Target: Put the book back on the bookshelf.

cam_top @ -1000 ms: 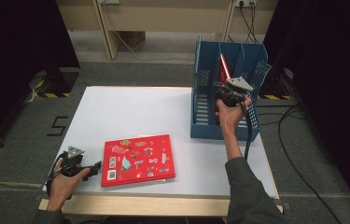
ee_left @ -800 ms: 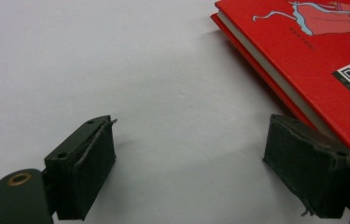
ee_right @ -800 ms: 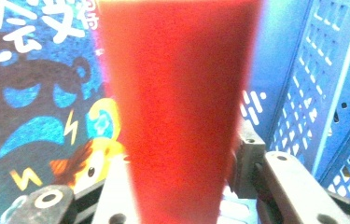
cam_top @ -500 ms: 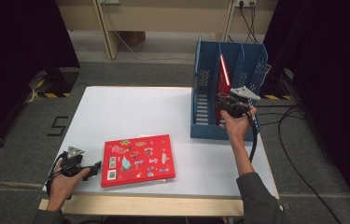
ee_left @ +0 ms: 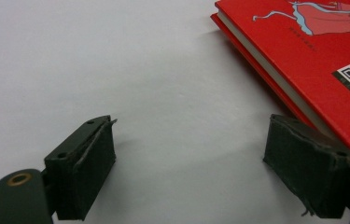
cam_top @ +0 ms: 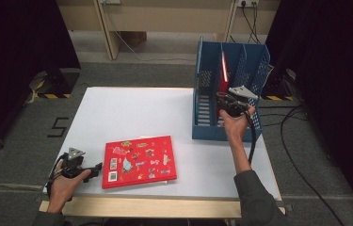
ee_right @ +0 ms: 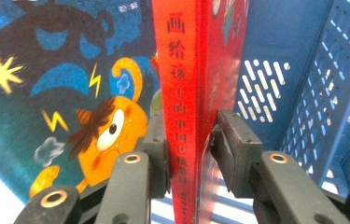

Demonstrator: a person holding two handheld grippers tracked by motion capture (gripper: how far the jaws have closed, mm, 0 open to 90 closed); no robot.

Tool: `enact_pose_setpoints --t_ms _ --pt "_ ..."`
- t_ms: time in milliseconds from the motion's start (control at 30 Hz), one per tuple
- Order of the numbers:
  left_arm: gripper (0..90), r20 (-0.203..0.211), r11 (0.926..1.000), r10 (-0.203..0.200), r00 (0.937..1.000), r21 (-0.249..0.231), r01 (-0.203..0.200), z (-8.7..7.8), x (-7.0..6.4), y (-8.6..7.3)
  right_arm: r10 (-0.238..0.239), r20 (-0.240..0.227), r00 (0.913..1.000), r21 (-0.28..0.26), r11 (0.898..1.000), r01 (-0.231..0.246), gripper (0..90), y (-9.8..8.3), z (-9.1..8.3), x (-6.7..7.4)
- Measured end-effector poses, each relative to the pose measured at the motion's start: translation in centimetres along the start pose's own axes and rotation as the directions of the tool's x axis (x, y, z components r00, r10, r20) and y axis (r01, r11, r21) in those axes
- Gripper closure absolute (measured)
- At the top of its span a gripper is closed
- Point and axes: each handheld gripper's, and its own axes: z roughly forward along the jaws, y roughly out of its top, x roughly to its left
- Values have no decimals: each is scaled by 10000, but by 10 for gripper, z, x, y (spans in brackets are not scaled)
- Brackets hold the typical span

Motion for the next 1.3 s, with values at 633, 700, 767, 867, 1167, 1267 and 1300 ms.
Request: enact_pose_setpoints --t_ms 633,700,767,867,1167,1267,1300 --pt "148 -13 10000 -3 10000 -25 3 0 0 0 -158 35 9999 246 9996 157 661 7 11 -3" --pt "148 -2 10000 -2 10000 -16 2 0 0 0 -50 -37 10000 233 9997 50 639 7 10 -4" --pt "148 2 10000 12 10000 -27 -12 0 0 -1 59 -163 9999 167 9998 -57 618 7 7 -3" --pt "148 1 10000 21 10000 -28 -21 0 0 0 200 -285 9994 182 9996 -195 552 5 2 -2" --pt "165 41 10000 38 10000 -57 -37 -1 0 0 399 -469 9981 -43 9992 -401 481 -2 -30 1" --pt "165 34 9999 76 10000 -105 -76 -2 0 0 308 -519 9982 -124 9994 -315 461 -5 -43 4" --pt "166 40 9999 61 10000 -102 -61 -2 0 0 267 -551 9981 -137 9995 -275 453 -6 -47 4"
